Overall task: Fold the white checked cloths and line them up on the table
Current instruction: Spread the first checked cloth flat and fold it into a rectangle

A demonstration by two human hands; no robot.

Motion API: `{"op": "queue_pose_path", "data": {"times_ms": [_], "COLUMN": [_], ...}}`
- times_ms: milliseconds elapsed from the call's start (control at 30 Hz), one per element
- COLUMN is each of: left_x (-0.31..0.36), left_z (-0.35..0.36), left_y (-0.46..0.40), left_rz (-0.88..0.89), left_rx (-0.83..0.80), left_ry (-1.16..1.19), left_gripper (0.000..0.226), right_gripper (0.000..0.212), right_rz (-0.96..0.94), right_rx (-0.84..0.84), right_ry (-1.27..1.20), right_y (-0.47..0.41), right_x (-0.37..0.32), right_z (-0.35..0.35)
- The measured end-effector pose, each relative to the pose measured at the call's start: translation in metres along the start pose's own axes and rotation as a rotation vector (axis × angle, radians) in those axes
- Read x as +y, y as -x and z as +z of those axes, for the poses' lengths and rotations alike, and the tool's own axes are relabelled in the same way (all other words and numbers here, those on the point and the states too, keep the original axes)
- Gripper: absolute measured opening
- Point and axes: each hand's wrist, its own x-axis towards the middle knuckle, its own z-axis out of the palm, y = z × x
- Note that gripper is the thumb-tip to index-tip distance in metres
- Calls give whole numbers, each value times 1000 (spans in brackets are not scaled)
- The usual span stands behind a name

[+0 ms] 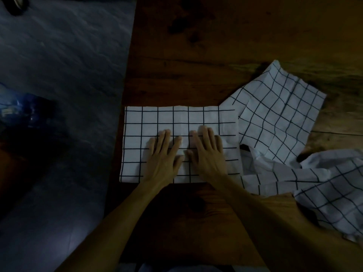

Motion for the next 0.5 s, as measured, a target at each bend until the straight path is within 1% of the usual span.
{"op": "queue_pose_path", "data": {"times_ms": [100,200,400,500], "left_x": [0,0,1,5], "left_z": [-1,-4,-11,-11], "left_y": [-2,-4,0,-4], "left_rz": [-34,-95,-159,-136], "left_rx": [-3,15,24,63], "left_ry": [18,54,29,51], "left_gripper": [64,65,69,63], "right_gripper": [67,67,65,65], "right_rz": [42,64,43,-36], "right_rx": [-12,10,43,39], "right_ry": [-16,-6,9,43], "right_y": [6,10,11,5], "right_x": [1,2,3,-6], "right_z": [1,3,3,4]}}
